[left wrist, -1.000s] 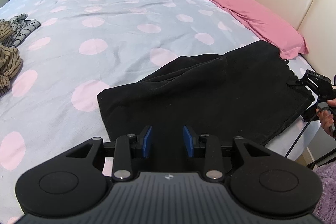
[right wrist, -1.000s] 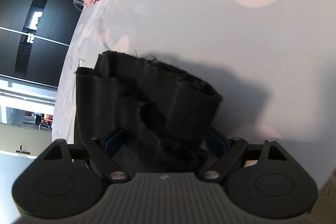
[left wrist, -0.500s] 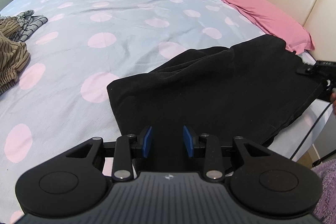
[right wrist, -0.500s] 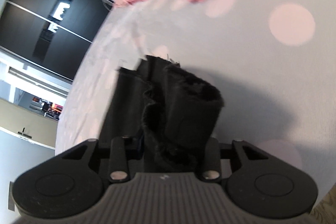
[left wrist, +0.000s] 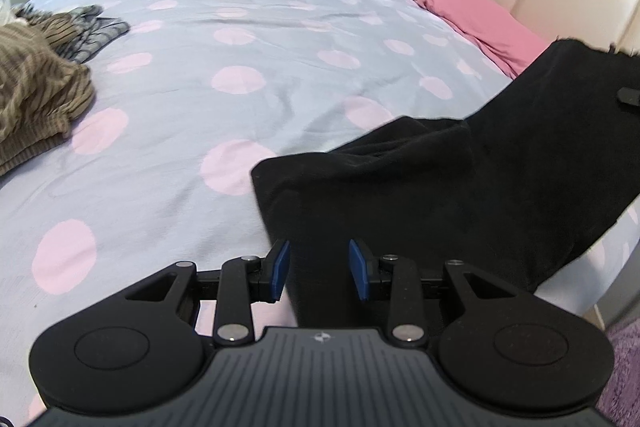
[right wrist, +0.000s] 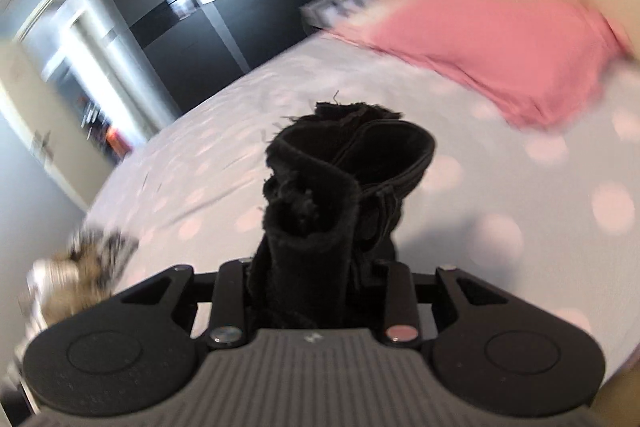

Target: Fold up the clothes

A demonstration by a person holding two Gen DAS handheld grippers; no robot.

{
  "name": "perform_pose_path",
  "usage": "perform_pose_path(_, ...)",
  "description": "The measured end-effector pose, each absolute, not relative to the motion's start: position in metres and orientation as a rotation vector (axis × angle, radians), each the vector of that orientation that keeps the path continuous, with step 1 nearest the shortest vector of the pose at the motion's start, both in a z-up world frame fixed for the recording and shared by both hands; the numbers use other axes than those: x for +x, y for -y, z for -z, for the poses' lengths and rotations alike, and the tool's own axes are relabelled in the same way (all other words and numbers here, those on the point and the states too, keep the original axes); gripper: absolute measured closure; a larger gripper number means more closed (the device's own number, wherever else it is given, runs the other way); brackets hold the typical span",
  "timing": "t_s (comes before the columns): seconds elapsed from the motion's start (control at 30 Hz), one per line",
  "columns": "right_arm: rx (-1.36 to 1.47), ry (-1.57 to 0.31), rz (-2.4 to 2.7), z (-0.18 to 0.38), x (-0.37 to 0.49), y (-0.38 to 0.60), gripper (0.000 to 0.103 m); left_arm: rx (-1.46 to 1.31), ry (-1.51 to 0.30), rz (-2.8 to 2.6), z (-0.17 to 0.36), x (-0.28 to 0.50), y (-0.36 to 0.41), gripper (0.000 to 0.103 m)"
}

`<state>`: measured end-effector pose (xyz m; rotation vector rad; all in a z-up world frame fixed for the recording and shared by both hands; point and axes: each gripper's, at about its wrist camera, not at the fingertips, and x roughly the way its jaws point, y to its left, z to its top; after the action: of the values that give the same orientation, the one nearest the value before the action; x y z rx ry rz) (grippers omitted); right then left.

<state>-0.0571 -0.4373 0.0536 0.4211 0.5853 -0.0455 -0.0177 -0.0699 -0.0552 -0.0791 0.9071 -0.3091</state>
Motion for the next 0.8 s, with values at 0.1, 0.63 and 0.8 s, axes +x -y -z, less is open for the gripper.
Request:
perform_pose_path(0.1, 0.223, -0.568, -0.009, -0.061, -0.062, 0.372, 0.069, -0.106, -0.894, 0.294, 0.051, -0.016, 0.059, 0.072)
perform_pose_path(0.63, -0.472, -0.698, -0.281, 0.042, -0.083, 0.164, 0.065, -0.216, -0.833, 0.222, 0.034, -0.014, 0.004, 0.073)
perform_pose_path(0.8, -0.55, -0.726, -0.346, 0.058, -0.088, 0.149, 0.037, -0.228, -0.826, 0.228, 0.032, -0.016, 0.0, 0.073)
